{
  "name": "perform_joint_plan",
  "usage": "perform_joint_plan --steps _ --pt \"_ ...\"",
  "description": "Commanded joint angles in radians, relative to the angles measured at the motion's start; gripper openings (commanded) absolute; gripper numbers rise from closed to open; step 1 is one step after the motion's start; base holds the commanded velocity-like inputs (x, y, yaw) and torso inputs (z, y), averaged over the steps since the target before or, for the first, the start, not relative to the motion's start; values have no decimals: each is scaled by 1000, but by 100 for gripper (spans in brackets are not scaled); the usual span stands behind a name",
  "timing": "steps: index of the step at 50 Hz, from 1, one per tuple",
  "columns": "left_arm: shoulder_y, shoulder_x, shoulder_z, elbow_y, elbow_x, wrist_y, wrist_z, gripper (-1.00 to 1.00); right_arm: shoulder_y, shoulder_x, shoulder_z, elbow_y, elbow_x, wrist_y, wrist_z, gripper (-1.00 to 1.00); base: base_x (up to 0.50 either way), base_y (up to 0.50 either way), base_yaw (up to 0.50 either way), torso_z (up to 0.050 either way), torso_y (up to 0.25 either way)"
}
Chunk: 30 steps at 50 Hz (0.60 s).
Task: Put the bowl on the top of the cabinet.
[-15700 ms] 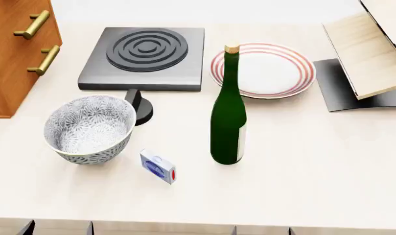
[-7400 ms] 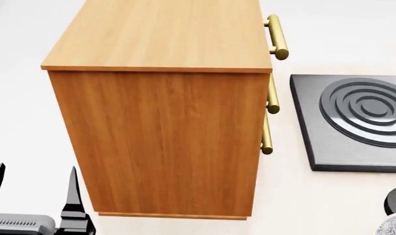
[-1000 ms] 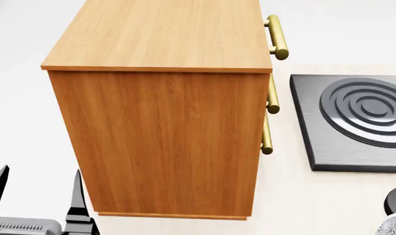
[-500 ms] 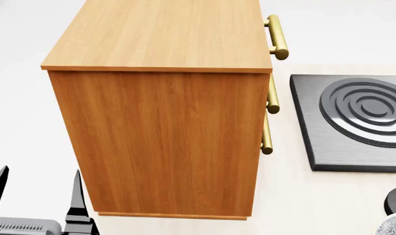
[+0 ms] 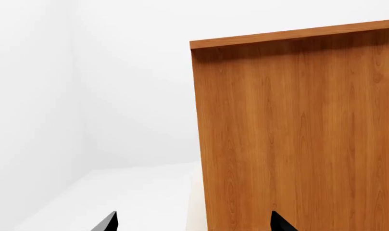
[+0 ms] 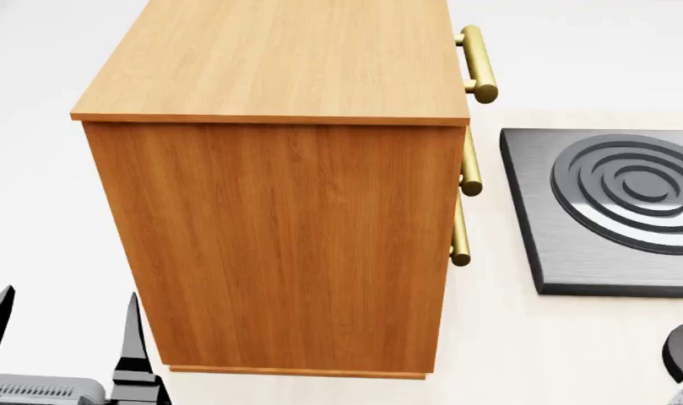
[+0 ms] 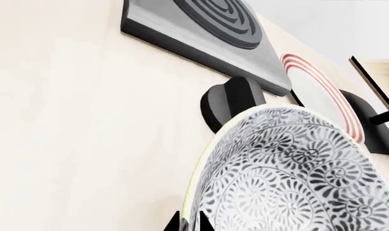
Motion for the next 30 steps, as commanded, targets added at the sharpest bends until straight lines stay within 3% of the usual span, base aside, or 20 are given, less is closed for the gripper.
perform_joint_plan --steps 1,12,24,30 --pt "1 -2 2 1 0 3 -3 100 6 10 18 -35 2 14 11 -100 0 0 0 0 0" --pt "3 -5 2 2 -4 4 -5 100 68 24 49 -113 51 79 44 -100 0 0 0 0 0" --pt "4 -10 0 8 -8 5 -8 100 254 8 90 -196 197 261 96 -100 0 0 0 0 1" --pt "6 -10 5 12 -5 4 -11 100 462 -45 187 -181 480 469 195 -100 0 0 0 0 0"
